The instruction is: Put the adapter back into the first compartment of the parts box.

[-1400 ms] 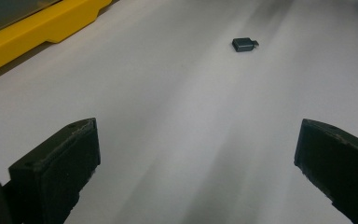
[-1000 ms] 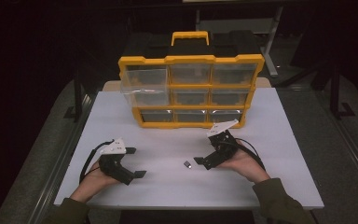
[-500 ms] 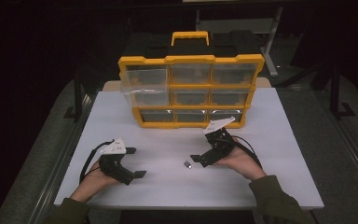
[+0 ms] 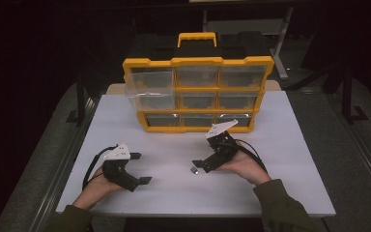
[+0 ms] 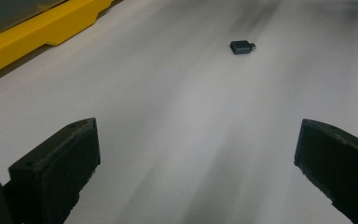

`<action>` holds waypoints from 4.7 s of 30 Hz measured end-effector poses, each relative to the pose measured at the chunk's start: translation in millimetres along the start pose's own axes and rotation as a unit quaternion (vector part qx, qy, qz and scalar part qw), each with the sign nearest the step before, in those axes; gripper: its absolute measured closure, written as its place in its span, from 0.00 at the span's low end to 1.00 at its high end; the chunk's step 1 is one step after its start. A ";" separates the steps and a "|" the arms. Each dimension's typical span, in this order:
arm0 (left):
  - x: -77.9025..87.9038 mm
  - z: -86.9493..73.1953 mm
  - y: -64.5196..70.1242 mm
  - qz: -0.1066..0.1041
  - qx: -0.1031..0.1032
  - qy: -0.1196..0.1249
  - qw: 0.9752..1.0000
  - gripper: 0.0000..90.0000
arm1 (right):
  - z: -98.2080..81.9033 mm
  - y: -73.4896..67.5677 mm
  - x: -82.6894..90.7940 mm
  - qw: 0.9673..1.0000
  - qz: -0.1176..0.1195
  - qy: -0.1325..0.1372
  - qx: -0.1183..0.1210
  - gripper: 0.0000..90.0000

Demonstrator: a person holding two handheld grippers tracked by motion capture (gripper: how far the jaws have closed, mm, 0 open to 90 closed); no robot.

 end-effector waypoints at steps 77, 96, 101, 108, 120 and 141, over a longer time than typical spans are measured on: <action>2.1 1.4 0.7 -0.001 0.009 0.021 1.000 0.00 | -19.9 -23.9 -45.7 0.996 0.014 -0.076 0.032 0.02; 1.8 0.9 1.5 -0.001 0.011 0.019 1.000 0.00 | -23.0 -23.8 -41.6 0.996 0.016 -0.084 0.035 0.30; 1.9 1.0 1.7 -0.001 0.011 0.019 1.000 0.00 | -23.4 -24.8 -40.9 0.995 0.022 -0.086 0.035 0.44; 1.9 1.3 2.0 -0.002 0.009 0.019 1.000 0.00 | -23.3 -23.9 -40.6 0.995 0.017 -0.087 0.038 0.56; 1.7 1.2 2.4 -0.004 0.010 0.019 1.000 0.00 | -24.0 -23.8 -42.0 0.995 0.021 -0.091 0.039 0.72; 1.6 1.2 2.6 -0.006 0.009 0.019 1.000 0.00 | -26.2 -23.7 -47.1 0.993 0.010 -0.104 0.048 0.81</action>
Point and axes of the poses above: each handheld gripper's, and its own axes: x roughly backward along the jaws, z roughly out of its top, y roughly to its right, the point moved 7 cm from there along -x, roughly forward along the jaws, and after that the axes turned 1 degree about x, right-handed, at the moved point
